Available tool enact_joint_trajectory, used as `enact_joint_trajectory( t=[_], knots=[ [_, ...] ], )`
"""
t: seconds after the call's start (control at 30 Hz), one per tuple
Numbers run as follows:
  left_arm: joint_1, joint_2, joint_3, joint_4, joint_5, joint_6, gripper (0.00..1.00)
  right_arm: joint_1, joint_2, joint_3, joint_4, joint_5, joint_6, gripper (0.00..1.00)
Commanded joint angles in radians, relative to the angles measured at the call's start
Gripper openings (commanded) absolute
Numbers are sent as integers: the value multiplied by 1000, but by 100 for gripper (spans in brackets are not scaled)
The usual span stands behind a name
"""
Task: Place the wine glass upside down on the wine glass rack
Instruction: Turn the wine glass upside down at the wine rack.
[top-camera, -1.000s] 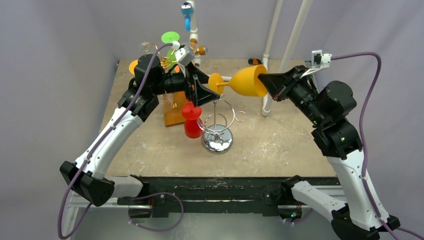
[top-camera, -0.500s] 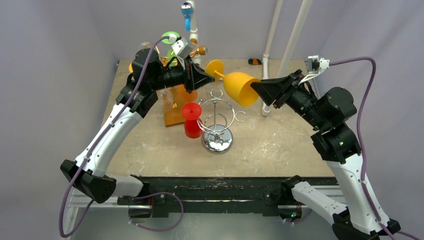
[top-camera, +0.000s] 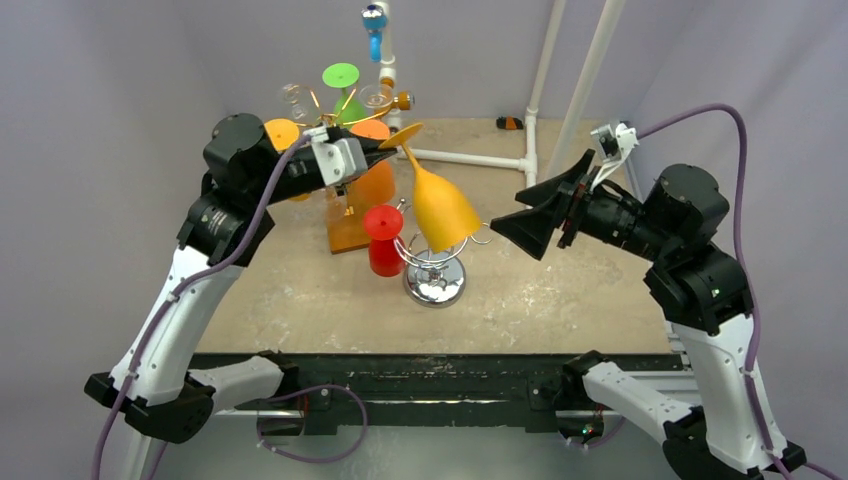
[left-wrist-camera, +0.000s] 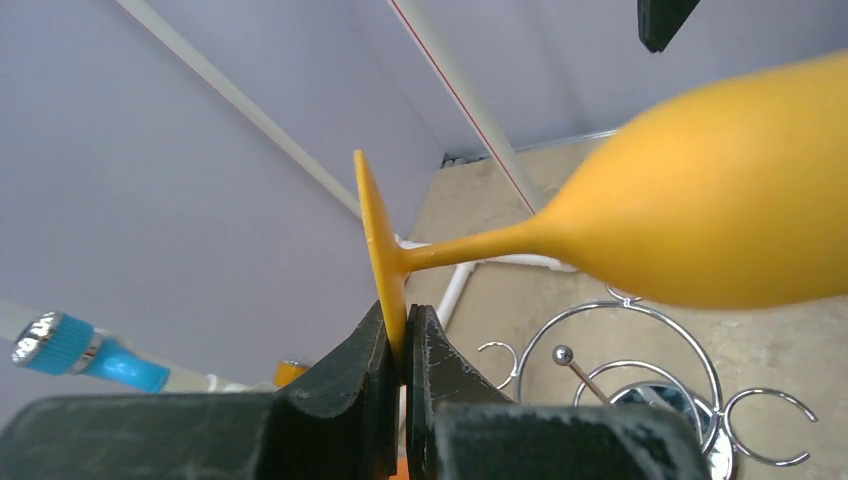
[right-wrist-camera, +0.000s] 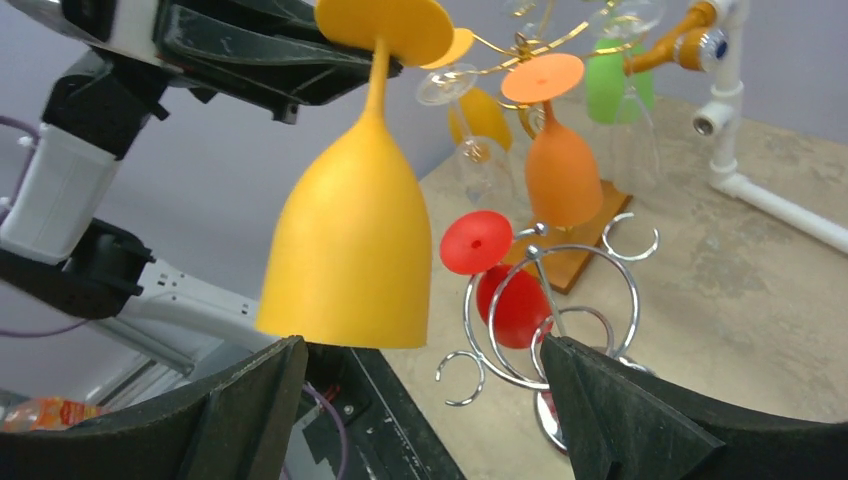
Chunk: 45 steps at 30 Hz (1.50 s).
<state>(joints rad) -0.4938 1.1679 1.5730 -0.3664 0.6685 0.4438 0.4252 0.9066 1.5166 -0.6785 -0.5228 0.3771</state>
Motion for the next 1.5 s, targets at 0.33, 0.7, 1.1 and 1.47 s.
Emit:
enact_joint_trajectory(
  t=[0.33, 0.7, 1.1, 1.47],
  knots=[
    [-7, -115, -99, 73, 55, 476, 0, 52, 136, 26, 176, -230, 29, 99],
    [-8, -129, -90, 105, 83, 451, 0, 285, 248, 48, 232, -18, 4, 99],
    [-8, -153, -87, 106, 104, 531, 0, 392, 276, -35, 303, 29, 34, 99],
    [-8, -188, -91, 50, 156, 613, 7, 392, 221, -79, 344, 128, 59, 66]
  ],
)
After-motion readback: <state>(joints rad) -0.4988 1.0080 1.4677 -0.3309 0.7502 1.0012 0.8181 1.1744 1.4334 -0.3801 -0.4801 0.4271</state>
